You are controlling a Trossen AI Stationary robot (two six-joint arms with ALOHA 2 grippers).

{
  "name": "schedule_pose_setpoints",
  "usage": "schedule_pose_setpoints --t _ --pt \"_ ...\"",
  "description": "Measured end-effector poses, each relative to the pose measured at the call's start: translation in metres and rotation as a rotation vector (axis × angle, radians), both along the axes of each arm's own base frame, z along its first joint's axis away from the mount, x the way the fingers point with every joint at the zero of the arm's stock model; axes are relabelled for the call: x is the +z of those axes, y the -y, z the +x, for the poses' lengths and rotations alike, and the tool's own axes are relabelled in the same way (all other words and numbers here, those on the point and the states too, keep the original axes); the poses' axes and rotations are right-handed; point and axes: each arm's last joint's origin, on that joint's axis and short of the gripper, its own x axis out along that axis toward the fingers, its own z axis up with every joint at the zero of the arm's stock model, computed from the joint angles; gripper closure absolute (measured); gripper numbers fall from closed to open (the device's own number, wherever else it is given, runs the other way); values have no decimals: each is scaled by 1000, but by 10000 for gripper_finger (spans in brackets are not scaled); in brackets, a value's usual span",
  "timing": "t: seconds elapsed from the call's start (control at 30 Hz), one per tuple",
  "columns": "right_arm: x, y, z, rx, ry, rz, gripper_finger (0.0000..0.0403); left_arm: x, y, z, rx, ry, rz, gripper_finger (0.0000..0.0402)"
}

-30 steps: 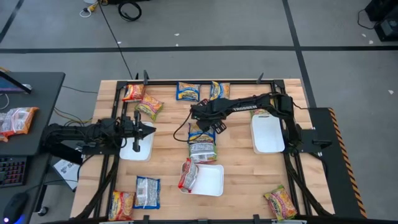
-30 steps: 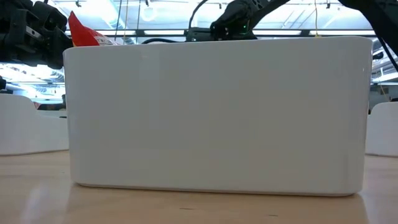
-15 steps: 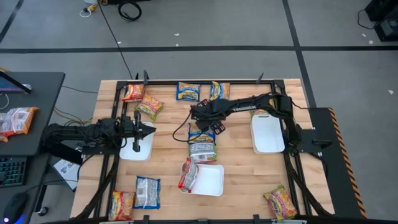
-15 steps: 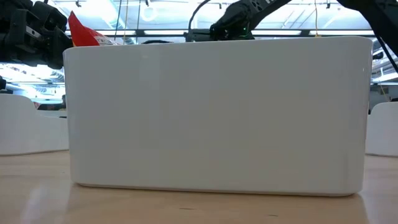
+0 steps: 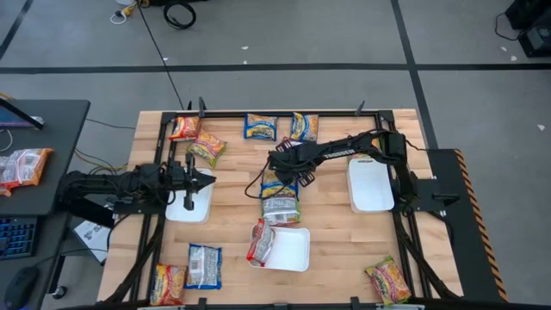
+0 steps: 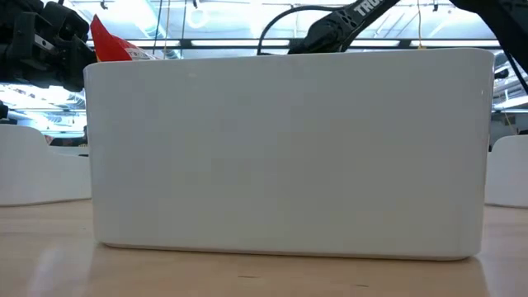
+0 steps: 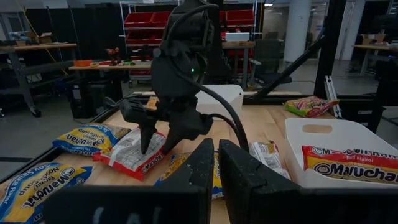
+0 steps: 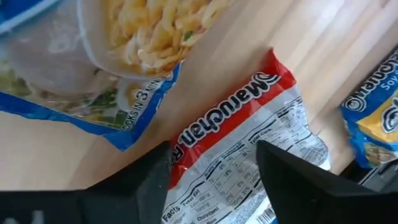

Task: Sort Maruchan noodles
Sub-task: Put the top right red noodle pack into the bottom white bin

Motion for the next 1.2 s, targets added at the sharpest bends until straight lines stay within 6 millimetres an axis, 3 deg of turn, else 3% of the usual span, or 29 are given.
schedule_pose_setpoints --t 0.23,0.43,0.57,0.8,0.97,1.2 --pt "-8 -1 -2 -9 8 42 261 0 0 0 0 0 0 370" --pt "-6 -2 -1 -91 41 60 376 0 0 0 0 -1 0 370" --pt "5 -11 2 -133 55 87 386 0 0 0 0 -1 0 370" --pt "83 -40 0 -202 286 171 391 0 0 0 0 -1 0 370" --pt "140 -61 -18 -330 532 391 391 0 0 0 0 -1 0 370" --pt "173 -111 -45 -415 688 617 391 0 0 0 0 -1 0 370"
